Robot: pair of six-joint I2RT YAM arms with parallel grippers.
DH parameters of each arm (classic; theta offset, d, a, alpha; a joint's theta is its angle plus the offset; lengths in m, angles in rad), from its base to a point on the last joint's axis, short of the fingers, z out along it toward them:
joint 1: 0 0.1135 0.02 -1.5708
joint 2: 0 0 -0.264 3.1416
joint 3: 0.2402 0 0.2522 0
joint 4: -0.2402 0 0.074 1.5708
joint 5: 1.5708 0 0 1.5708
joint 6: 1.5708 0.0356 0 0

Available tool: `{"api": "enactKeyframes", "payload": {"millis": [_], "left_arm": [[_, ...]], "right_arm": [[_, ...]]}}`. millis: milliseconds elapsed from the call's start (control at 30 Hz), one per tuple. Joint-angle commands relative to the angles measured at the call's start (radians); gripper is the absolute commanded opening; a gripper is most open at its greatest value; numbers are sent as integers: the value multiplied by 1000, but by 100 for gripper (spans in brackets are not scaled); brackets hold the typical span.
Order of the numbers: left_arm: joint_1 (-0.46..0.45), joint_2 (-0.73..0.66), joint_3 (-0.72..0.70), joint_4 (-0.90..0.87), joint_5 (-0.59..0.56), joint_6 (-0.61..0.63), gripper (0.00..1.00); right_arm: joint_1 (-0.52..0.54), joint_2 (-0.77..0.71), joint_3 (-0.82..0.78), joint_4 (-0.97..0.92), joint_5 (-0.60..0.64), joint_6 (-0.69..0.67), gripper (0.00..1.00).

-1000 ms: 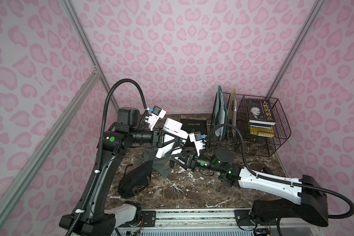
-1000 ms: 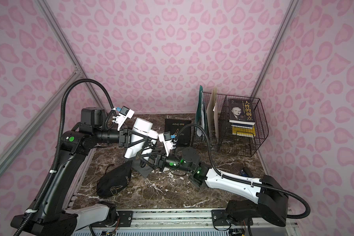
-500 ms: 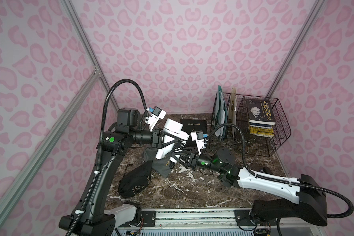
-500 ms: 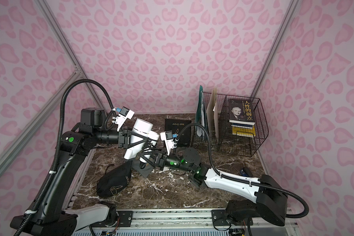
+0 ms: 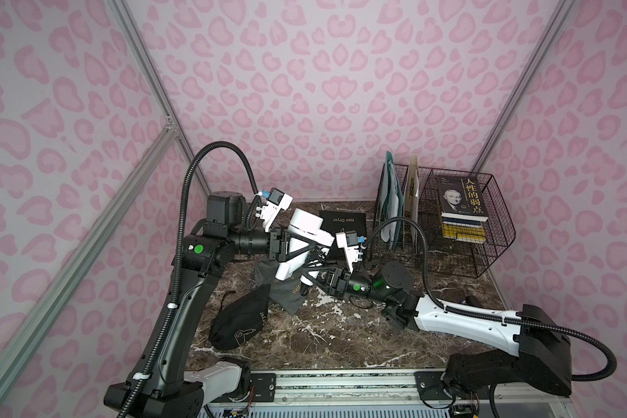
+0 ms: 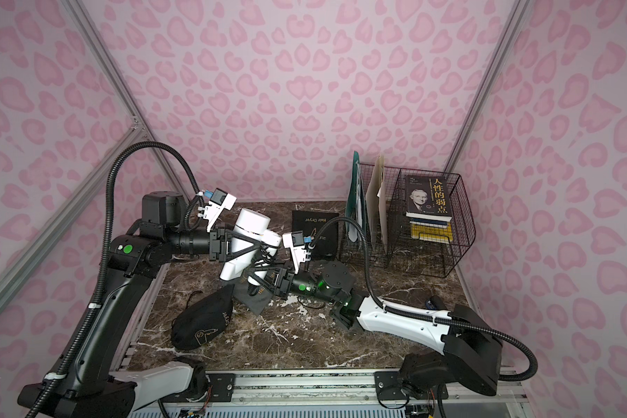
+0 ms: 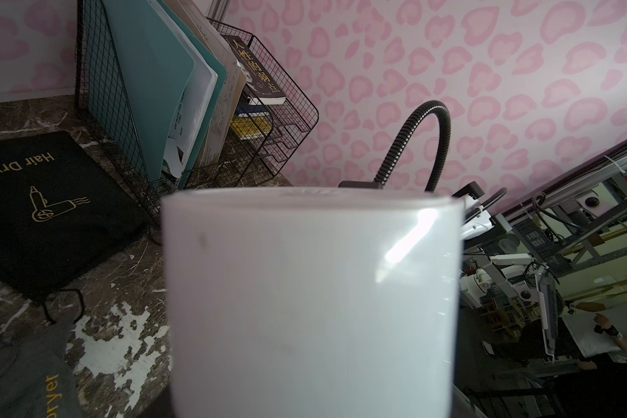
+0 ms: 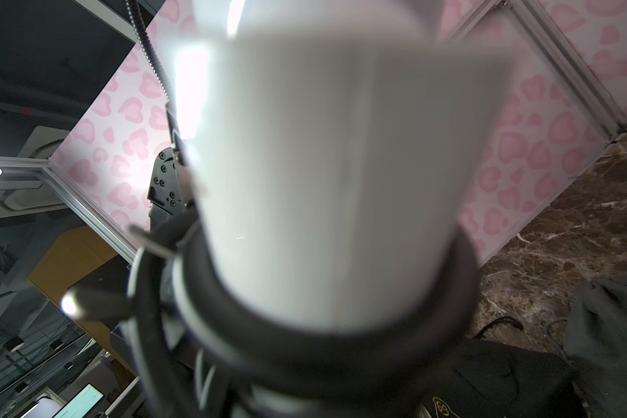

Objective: Pack away hair dryers
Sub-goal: Adjust the hair dryer, then open the drawstring bag at the center of the board.

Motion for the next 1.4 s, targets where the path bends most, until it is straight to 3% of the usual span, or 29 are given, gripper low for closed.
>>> {"api": "enactKeyframes", "payload": {"millis": [0, 33, 133, 167, 333, 633, 867, 1067, 1367], "left_arm": [[-3, -6, -15, 16, 50, -18, 7], [-3, -6, -14, 7, 41, -8, 15], [-3, -5, 0, -29, -1, 39, 67], [-4, 0, 8, -47, -23, 51, 78], [-3, 19, 66, -109, -83, 108, 100], [-3, 49, 181, -167, -199, 187, 100], [-4, 135, 161, -225, -409, 374, 96], [-16, 312, 152, -223, -371, 468, 90], [-188, 680, 337, -209, -461, 562, 87]], "right_arm": [[2, 4, -8, 104, 6, -4, 0], [3, 0, -11, 102, 13, -4, 0], [3, -21, -27, 105, 27, -4, 0], [3, -30, -32, 103, 34, -4, 0], [2, -74, -63, 93, 83, -7, 0], [-58, -182, -150, -43, 188, -1, 0], [-224, -452, -298, -339, 301, 14, 0], [-319, -709, -293, -686, 382, -44, 0], [-353, -923, -289, -925, 462, -32, 0]]}}
